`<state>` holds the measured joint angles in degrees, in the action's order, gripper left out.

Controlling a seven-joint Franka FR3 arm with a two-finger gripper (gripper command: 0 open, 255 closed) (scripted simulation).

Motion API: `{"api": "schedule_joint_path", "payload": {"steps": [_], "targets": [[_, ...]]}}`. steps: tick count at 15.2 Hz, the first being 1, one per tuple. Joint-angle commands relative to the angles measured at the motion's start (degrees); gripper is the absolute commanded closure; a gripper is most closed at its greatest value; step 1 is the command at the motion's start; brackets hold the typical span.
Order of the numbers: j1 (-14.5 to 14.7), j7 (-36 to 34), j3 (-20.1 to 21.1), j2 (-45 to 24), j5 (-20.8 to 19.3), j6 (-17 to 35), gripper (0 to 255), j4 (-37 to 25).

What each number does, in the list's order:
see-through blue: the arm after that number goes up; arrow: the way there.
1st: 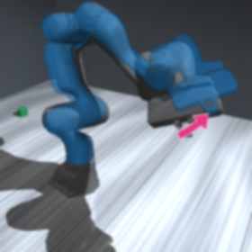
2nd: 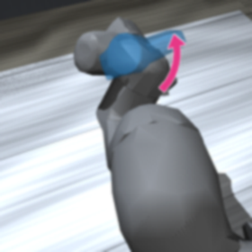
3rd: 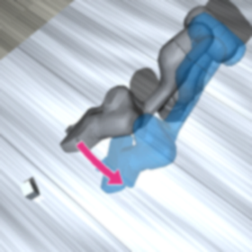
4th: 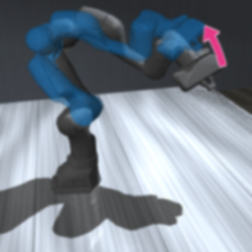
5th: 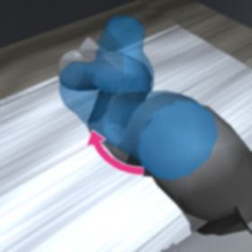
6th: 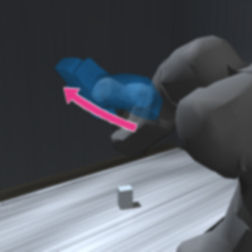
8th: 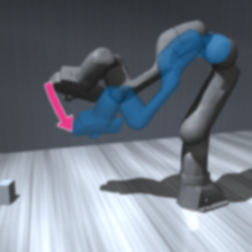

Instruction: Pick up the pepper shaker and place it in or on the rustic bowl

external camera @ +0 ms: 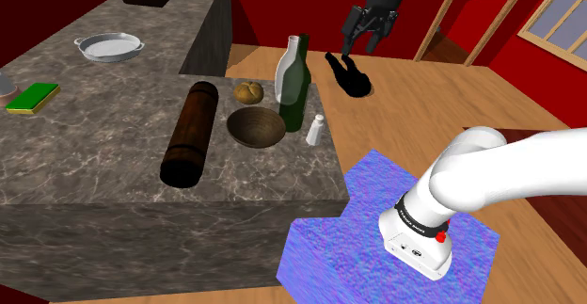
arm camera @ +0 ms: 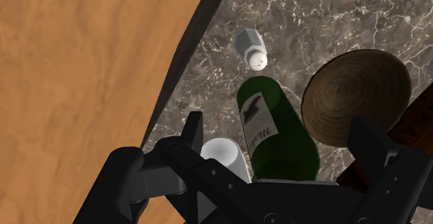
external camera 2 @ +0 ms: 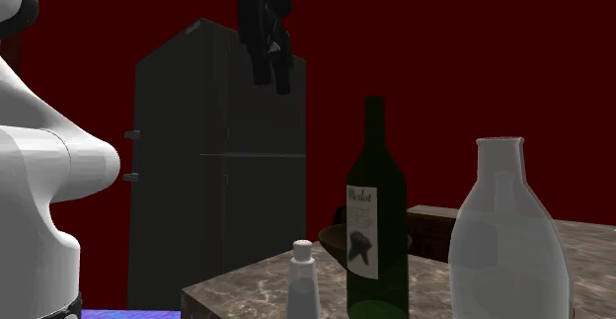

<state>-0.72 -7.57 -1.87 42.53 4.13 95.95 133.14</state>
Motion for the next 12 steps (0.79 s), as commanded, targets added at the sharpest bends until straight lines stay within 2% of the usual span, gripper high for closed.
{"api": "schedule_joint_path", "payload": {"steps": [1,12], "targets": [[0.0,0.0,0.0,0.0,0.0,0.0,0,0.0],[0.39,-1.3,1.92,-10.61,0.92,18.58,0,12.17]]}}
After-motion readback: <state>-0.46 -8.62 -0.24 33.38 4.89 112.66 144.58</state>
